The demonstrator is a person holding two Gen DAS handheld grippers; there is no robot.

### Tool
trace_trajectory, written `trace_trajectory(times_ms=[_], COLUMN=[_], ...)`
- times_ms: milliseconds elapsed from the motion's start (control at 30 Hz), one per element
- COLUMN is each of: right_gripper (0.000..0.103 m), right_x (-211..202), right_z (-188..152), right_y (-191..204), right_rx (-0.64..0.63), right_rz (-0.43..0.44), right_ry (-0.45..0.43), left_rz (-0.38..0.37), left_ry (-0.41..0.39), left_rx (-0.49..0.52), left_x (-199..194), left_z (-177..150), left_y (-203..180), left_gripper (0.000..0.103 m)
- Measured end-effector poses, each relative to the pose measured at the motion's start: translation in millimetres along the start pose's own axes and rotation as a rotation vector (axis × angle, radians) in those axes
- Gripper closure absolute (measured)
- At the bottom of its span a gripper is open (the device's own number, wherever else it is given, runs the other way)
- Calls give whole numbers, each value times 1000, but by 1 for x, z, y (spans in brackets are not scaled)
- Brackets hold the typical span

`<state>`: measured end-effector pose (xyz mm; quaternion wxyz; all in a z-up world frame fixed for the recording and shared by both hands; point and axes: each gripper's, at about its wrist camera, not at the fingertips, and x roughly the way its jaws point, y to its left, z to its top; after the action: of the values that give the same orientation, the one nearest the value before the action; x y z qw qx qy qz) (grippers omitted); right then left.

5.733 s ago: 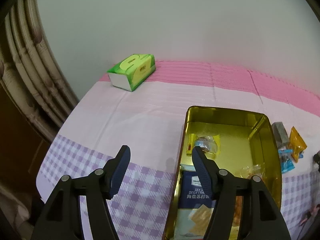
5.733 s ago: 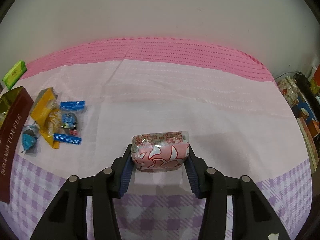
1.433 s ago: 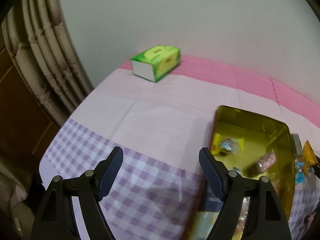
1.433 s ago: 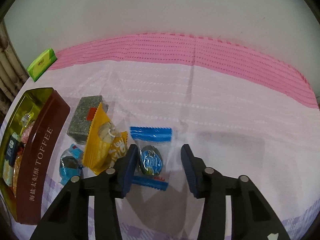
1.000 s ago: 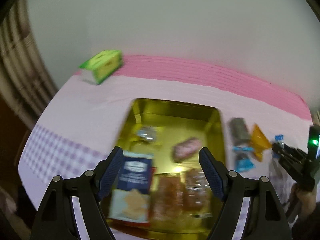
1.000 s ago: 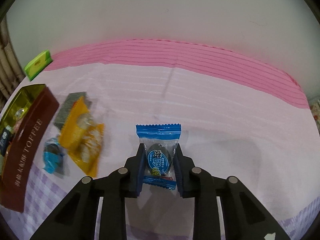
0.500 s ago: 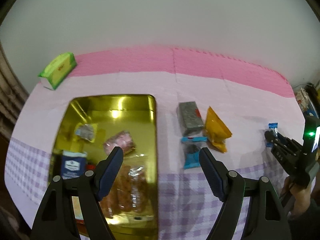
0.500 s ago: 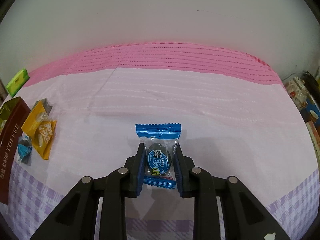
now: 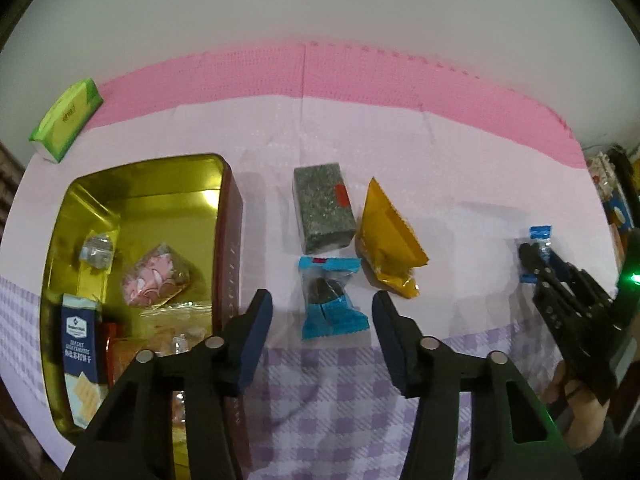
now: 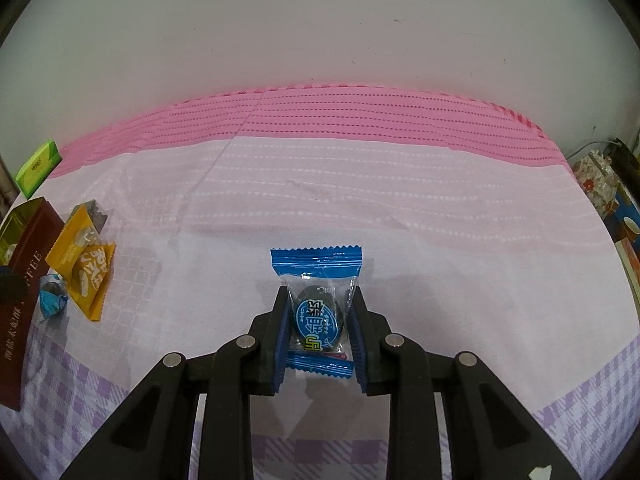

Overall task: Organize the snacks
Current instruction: 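Grasp the teal candy packet with the left gripper while the right gripper holds its packet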

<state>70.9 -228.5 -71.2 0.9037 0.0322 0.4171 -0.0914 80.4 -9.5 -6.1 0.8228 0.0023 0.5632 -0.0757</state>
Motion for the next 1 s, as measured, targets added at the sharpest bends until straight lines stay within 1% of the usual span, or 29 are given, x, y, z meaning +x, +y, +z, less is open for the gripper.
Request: trace_trajectory(times_ms=[133, 200, 400, 567, 700, 900, 1000], right_gripper=[78, 78, 77, 77, 77, 77, 77], right_x=[-2, -1, -1, 0, 0, 0, 0], right_z=[-1, -1, -1, 0, 0, 0, 0], right_y=[-3, -3, -4, -5, -5, -5, -5], right_rx=[8, 11, 12, 12, 13, 14, 14], right_rz=[9, 12, 15, 17, 18, 21, 21], right_ry=[-1, -2, -2, -2, -2, -2, -2], left_rz=[-4, -3, 12, 19, 27, 29, 29], left_ry=[24, 31, 53, 52, 57, 43, 36], left_rx=[-3, -2, -3, 10, 31, 62, 73], left_x=[10, 15, 30, 38, 45, 42, 38], left_z=[4, 5, 10, 13, 14, 10, 2], left_y=[-5, -7, -8, -12, -11, -15, -16], left_gripper=[59, 63, 65, 66, 71, 73, 74])
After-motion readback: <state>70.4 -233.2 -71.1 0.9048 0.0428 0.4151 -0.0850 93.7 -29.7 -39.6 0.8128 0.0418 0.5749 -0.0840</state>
